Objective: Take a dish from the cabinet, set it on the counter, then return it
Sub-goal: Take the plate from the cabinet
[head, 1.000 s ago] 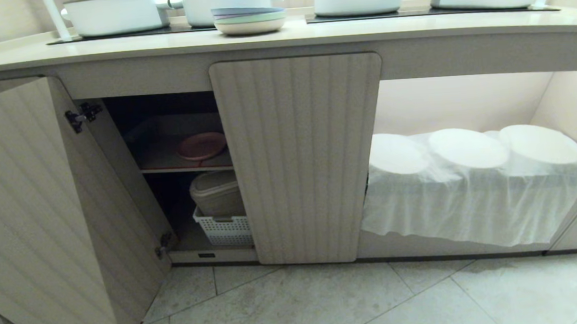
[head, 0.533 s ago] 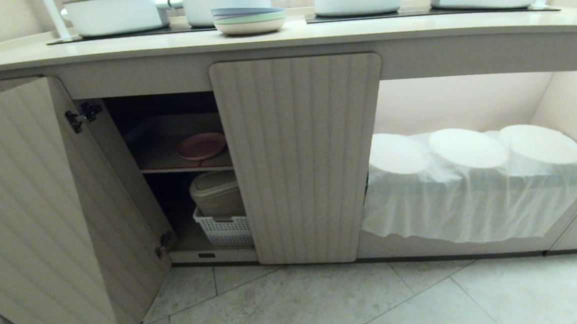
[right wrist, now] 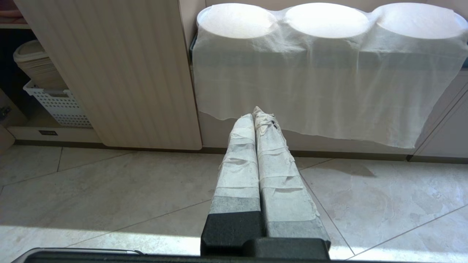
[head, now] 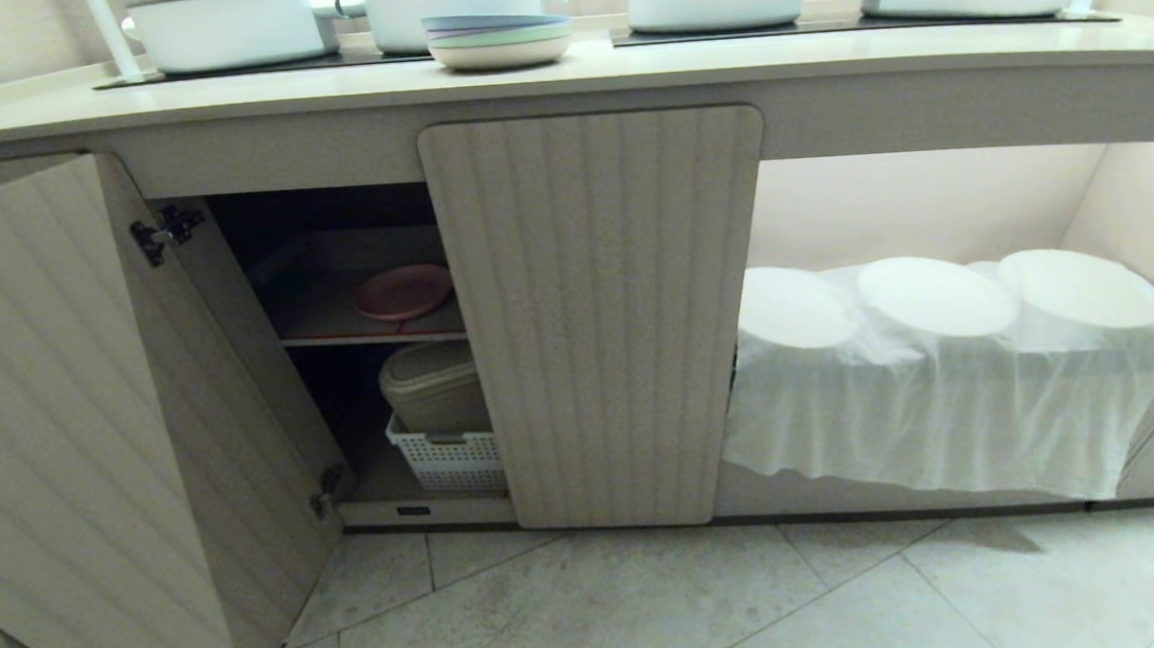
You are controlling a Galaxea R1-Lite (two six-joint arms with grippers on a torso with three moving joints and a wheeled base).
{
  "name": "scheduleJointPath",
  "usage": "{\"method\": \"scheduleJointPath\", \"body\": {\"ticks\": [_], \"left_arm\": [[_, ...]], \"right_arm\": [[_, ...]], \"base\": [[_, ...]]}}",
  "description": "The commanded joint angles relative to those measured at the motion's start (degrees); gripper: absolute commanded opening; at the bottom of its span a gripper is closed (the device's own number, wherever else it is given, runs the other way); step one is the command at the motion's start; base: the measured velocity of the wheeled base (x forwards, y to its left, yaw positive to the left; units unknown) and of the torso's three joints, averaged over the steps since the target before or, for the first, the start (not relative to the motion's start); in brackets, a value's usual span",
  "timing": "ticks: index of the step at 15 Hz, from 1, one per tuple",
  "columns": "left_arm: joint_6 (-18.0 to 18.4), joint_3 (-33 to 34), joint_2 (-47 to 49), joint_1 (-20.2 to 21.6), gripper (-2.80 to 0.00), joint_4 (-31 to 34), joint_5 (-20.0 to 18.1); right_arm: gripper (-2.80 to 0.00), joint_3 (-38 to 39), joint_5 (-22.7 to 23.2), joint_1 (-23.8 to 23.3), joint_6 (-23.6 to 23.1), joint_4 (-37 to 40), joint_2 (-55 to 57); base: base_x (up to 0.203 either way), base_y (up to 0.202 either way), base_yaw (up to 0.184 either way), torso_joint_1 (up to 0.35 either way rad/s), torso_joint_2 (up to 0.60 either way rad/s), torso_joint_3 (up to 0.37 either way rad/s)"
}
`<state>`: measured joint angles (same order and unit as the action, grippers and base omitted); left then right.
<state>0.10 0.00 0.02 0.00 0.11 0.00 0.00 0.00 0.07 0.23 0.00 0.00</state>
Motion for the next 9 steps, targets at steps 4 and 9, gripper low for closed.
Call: {"method": "scheduleJointPath", "body": {"ticks": [4, 9], "left_arm": [[-0.01, 0.0, -0.02, 0.0, -2.8, -0.02, 0.0], [-0.01, 0.0, -0.02, 0.0, -2.8, -0.02, 0.0]], "right_arm": [[-2.8, 0.0, 0.0, 0.01, 0.03, 0.0, 0.0], [-2.8, 0.0, 0.0, 0.01, 0.03, 0.0, 0.0]], "base": [[0.0, 0.0, 0.0, 0.0, 0.0, 0.0], [0.055, 0.0, -0.001, 0.0, 0.0, 0.002]]}}
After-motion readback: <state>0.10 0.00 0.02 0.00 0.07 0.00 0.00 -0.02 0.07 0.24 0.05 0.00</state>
